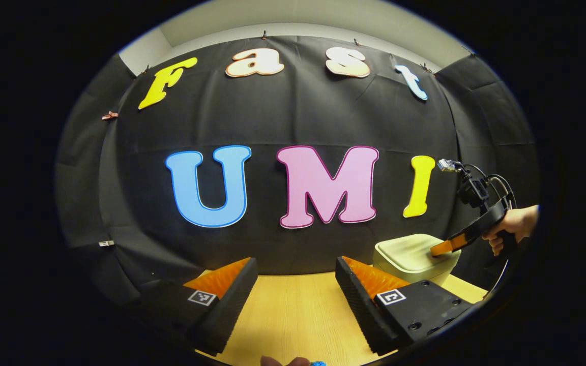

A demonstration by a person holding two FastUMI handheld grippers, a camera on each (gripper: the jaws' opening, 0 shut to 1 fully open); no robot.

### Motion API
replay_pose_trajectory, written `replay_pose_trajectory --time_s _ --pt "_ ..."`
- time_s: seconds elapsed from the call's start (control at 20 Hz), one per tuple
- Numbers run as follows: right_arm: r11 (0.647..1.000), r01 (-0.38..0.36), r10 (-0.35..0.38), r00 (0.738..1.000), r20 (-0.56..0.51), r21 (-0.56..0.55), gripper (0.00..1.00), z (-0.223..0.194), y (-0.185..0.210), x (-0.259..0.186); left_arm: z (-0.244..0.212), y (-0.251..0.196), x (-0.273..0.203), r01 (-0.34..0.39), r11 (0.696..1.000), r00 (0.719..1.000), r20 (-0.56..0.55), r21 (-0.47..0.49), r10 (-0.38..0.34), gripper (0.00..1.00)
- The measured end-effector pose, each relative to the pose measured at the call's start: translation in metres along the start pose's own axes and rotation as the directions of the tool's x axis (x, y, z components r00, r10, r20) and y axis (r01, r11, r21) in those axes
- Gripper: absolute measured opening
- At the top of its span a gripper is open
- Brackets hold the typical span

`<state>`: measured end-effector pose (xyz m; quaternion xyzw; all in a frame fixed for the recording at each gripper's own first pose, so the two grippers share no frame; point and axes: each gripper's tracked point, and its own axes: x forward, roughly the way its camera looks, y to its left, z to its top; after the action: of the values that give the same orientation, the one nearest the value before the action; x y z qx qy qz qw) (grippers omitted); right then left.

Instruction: Press the lid of the desktop garbage bin to open it, pick up the crumpled paper on the desktop and throw it into the bin, then pick up the pop can on the desktop and drop it into the bin, and finally close the garbage bin lid.

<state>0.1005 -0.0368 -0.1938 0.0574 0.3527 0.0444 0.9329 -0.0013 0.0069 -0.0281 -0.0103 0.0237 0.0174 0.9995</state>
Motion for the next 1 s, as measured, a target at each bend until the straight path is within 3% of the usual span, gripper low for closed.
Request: replay_pose_trajectory --time_s 0.15,0.2,0.35,0.55,0.6,0.65,1.0 --pt "1.000 0.001 -0.003 0.998 0.057 0.030 0.06 0.013 0.003 -0.006 0.001 0.001 -0.001 0.001 1.000 1.000 0.004 0.001 -0.001 0.98" --pt "0.999 -0.003 0.001 0.998 0.068 0.040 0.02 0.016 0.005 -0.009 0.001 0.001 -0.001 0.001 1.000 1.000 0.004 0.000 -0.001 0.98" --pt "0.999 0.002 -0.008 0.989 0.146 0.038 0.05 0.034 0.006 -0.019 0.002 0.001 -0.003 -0.002 1.000 1.000 0.005 0.002 0.002 0.98" --pt "1.000 0.003 -0.009 0.962 0.274 0.025 0.06 0.062 0.008 -0.039 0.004 0.003 -0.004 -0.004 1.000 1.000 0.009 0.005 0.004 0.98" --pt "1.000 0.001 -0.010 0.954 0.300 0.029 0.01 0.068 0.008 -0.043 0.003 0.003 -0.004 -0.003 1.000 1.000 0.010 0.006 0.003 0.98" --pt "0.999 0.004 -0.015 0.948 0.317 0.033 0.05 0.071 0.006 -0.047 0.004 0.002 -0.005 -0.002 1.000 1.000 0.010 0.006 0.002 0.98" --pt "1.000 -0.010 0.002 0.888 0.459 0.014 0.06 0.100 0.011 -0.077 0.003 0.000 -0.006 0.008 1.000 1.000 0.006 0.004 -0.008 0.98"
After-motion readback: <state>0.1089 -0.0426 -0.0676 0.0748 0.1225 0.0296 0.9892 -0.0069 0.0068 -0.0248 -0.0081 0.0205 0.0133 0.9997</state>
